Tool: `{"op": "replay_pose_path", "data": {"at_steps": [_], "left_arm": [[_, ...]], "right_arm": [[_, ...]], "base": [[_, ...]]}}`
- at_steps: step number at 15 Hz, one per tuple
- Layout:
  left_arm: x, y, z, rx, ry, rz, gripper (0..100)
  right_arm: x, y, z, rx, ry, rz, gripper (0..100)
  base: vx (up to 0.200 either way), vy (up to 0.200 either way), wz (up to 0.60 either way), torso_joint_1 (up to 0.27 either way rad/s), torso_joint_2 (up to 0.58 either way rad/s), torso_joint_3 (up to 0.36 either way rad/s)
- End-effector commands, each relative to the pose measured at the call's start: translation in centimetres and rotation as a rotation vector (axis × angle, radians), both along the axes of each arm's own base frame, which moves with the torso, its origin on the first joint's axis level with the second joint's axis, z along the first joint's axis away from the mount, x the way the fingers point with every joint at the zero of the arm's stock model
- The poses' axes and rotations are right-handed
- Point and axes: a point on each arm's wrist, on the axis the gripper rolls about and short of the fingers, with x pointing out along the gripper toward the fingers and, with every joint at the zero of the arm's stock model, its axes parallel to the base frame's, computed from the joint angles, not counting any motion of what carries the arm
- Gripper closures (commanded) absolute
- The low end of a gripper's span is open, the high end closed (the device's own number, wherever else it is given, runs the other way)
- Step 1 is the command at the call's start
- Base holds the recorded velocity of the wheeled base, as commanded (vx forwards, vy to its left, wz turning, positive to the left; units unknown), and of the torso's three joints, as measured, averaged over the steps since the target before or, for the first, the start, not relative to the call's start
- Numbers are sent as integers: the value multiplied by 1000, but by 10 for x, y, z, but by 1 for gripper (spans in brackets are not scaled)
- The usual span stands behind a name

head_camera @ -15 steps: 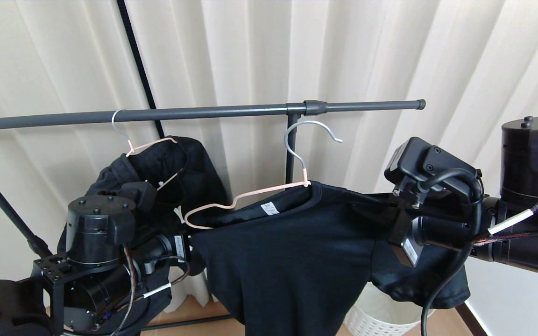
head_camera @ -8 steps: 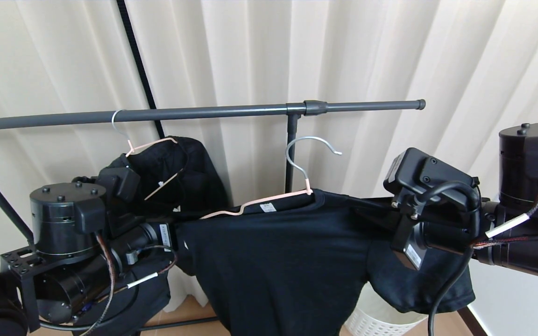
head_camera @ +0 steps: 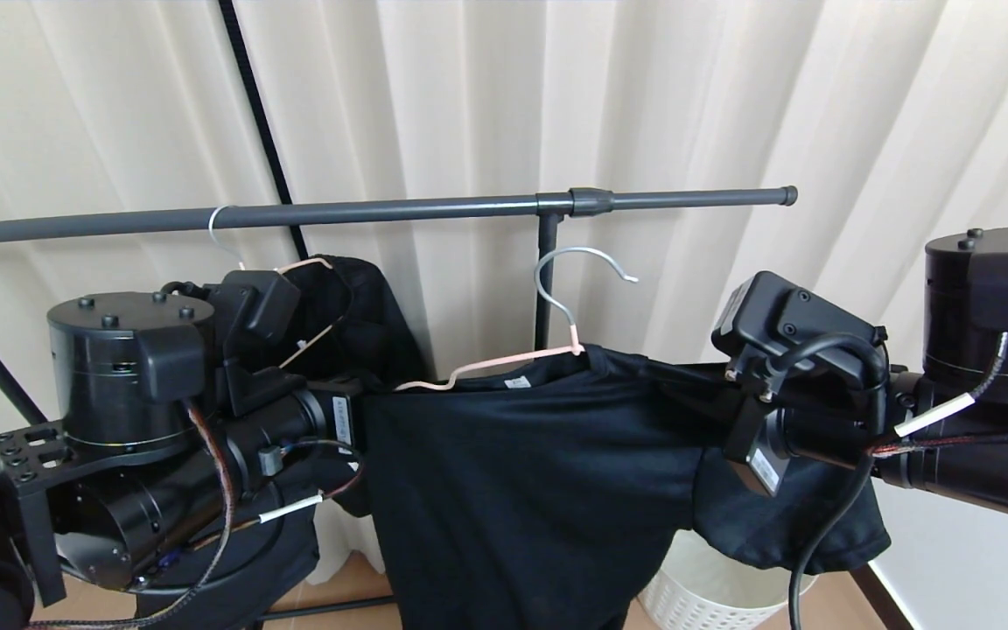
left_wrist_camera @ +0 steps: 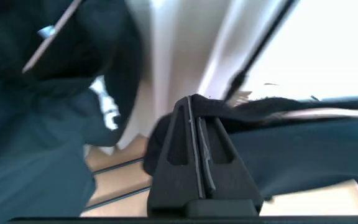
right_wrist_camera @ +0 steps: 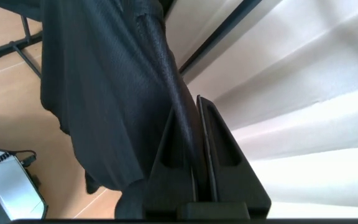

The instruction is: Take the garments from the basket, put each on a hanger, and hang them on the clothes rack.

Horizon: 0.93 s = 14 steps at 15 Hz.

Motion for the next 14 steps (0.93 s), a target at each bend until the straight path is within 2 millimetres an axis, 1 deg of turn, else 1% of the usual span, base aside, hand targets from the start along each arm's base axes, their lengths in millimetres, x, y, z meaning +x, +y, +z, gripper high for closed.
{"op": "replay_pose_path", "data": {"at_steps": [1, 5, 9, 12, 14], "left_arm": [[-12, -10, 17, -24, -35, -62, 100], [-21, -15, 23, -26, -41, -99, 100], [-24, -22, 27, -25, -44, -129, 100], [-25, -25, 32, -36, -56, -146, 100], [-25, -27, 36, -46, -69, -151, 100]], "right_arm": [[5, 5, -7, 5, 1, 1, 100], [6, 7, -6, 31, 12, -4, 100], [8, 15, -11, 51, 31, 2, 100], [16, 21, -20, 53, 31, 3, 100], [20, 24, -25, 37, 29, -26, 100]], "base": [[0, 0, 0, 0, 0, 0], [0, 0, 0, 0, 0, 0], [0, 0, 0, 0, 0, 0], [0, 0, 0, 0, 0, 0], [0, 0, 0, 0, 0, 0]]}}
